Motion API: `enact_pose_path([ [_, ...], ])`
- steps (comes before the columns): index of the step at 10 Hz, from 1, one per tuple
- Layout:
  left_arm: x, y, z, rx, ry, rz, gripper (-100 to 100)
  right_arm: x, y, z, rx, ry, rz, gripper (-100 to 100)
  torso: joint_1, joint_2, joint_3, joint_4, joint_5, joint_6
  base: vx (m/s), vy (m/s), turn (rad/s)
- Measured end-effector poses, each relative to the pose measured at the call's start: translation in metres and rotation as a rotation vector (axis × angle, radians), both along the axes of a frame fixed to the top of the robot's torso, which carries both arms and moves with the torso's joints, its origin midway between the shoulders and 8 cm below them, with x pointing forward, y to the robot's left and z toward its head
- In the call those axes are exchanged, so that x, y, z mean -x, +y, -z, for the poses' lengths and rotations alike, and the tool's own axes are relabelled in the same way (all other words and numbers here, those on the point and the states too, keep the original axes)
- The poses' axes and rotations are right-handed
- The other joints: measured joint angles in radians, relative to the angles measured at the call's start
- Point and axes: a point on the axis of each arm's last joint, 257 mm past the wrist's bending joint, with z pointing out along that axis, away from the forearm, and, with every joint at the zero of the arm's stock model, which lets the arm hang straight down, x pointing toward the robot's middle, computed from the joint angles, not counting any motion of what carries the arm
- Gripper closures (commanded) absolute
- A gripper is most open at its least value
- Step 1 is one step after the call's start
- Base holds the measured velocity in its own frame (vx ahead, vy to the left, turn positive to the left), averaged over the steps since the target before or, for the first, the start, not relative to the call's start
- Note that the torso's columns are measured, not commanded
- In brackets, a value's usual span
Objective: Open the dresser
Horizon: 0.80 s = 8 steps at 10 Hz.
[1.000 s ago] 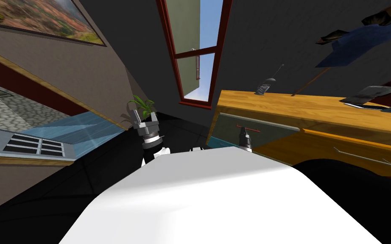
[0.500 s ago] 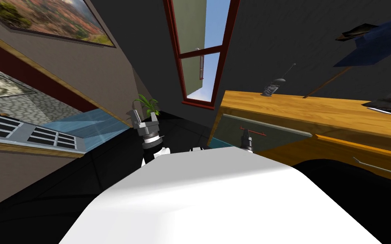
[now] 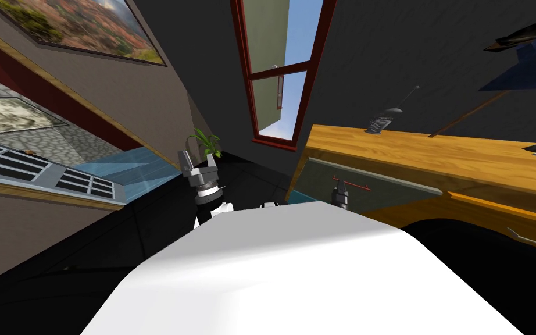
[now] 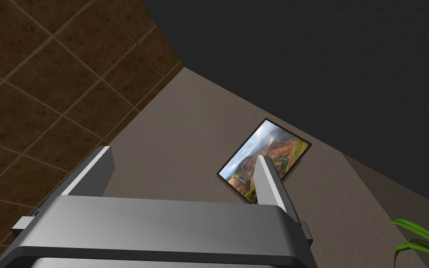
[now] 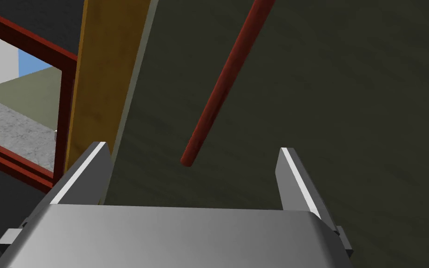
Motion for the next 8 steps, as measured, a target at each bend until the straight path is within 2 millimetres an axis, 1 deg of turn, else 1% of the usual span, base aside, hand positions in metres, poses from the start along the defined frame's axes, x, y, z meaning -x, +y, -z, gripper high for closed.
enact_pose_path([
  [4, 0.0, 0.0, 0.0, 0.0, 0.0, 0.0, 0, 0.01, -0.007, 0.01, -0.1, -0.04, 0.003, -100, 0.0, 0.0, 0.0, 0.0, 0.0, 0.0, 0.012, -0.004, 0.073],
  [6, 0.0, 0.0, 0.0, 0.0, 0.0, 0.0, 0, 0.015, -0.012, 0.014, -0.143, -0.059, 0.006, -100, 0.0, 0.0, 0.0, 0.0, 0.0, 0.0, 0.004, -0.001, 0.028],
  [7, 0.0, 0.0, 0.0, 0.0, 0.0, 0.0, 0, 0.015, -0.012, 0.014, -0.147, -0.062, 0.005, -100, 0.0, 0.0, 0.0, 0.0, 0.0, 0.0, -0.008, 0.005, -0.223],
  [8, 0.0, 0.0, 0.0, 0.0, 0.0, 0.0, 0, 0.001, -0.01, 0.015, -0.155, -0.065, -0.012, -100, 0.0, 0.0, 0.0, 0.0, 0.0, 0.0, -0.019, 0.009, -0.495],
])
